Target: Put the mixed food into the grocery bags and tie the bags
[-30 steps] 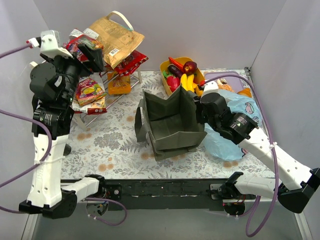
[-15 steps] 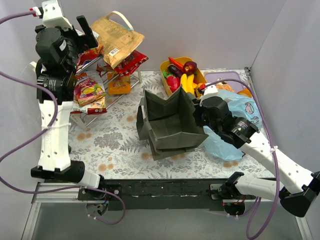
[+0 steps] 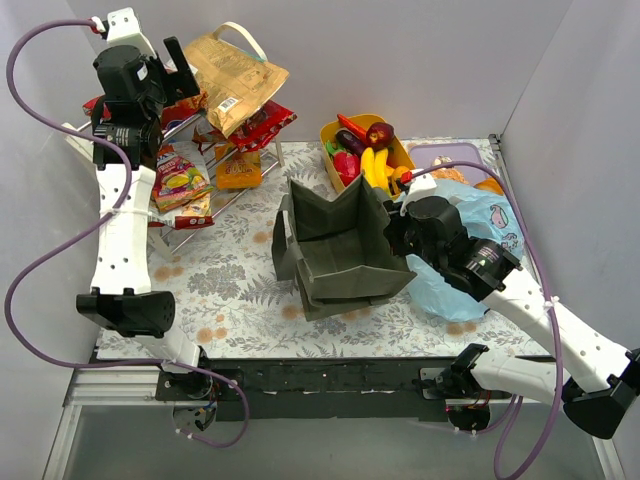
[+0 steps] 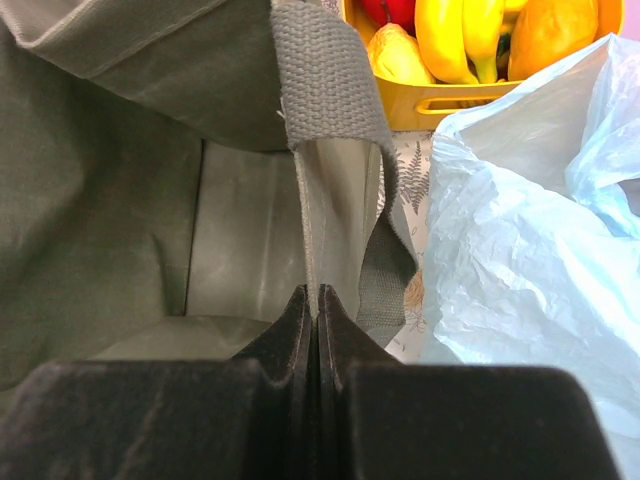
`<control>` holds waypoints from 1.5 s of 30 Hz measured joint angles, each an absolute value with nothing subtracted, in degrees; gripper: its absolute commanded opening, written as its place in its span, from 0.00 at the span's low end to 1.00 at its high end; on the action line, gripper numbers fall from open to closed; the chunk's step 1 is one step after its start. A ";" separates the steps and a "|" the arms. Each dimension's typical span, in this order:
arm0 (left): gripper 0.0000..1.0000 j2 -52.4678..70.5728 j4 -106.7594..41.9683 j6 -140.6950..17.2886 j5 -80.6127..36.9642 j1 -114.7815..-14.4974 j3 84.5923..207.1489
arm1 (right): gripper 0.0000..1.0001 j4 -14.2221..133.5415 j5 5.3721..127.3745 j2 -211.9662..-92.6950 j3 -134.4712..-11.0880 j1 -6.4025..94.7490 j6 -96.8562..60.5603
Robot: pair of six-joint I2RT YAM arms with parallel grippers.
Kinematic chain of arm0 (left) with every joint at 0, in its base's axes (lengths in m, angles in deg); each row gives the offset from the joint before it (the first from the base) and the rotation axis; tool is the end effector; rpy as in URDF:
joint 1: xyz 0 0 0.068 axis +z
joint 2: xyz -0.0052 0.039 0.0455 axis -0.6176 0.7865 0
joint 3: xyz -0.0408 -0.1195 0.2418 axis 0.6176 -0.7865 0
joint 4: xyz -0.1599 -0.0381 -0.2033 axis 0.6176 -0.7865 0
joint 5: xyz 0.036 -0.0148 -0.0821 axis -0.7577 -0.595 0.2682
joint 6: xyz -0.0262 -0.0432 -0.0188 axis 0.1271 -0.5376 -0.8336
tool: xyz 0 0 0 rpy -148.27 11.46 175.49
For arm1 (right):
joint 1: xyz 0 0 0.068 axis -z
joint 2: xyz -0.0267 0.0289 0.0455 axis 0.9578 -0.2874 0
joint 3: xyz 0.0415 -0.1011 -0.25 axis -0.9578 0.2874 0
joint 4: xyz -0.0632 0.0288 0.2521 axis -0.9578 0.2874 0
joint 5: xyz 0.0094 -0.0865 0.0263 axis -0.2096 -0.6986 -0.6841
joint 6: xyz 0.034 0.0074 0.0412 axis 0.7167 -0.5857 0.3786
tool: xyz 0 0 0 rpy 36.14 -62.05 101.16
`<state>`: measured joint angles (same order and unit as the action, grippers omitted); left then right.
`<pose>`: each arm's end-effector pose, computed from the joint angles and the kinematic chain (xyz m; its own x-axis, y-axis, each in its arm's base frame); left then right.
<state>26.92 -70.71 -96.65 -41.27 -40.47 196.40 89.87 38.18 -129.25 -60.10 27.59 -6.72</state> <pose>0.3270 -0.0063 0.5368 0.0295 -0.7137 -0.6998 -0.1907 0.6833 -0.7048 0.1595 0.1457 0.3715 -0.4300 -0.0209 -0.9026 -0.3316 0.9335 0.1364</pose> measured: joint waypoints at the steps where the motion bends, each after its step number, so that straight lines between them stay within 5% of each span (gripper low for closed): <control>1: 0.98 27.16 -70.51 -96.65 -41.48 -40.27 196.40 | 0.01 89.85 38.31 -129.27 -60.02 27.59 -6.72; 15: 0.98 27.75 -68.10 -94.98 -45.53 -39.97 192.42 | 0.01 89.26 39.88 -129.27 -59.97 27.59 -6.70; 19: 0.80 28.12 -67.16 -94.66 -45.99 -39.97 192.24 | 0.01 89.22 39.97 -129.27 -59.91 27.59 -6.70; 25: 0.65 27.80 -63.41 -93.00 -47.14 -39.94 188.92 | 0.01 89.00 40.06 -129.31 -59.71 27.59 -6.72; 36: 0.05 27.07 -59.34 -90.37 -47.74 -39.99 184.57 | 0.01 88.82 40.71 -129.36 -59.23 27.59 -6.72; 45: 0.00 23.03 -58.60 -88.12 -48.74 -39.94 182.14 | 0.01 88.82 41.02 -129.36 -59.21 27.59 -6.72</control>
<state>23.03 -58.60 -88.12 -48.74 -39.94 182.14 88.82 41.02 -129.36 -59.21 27.59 -6.72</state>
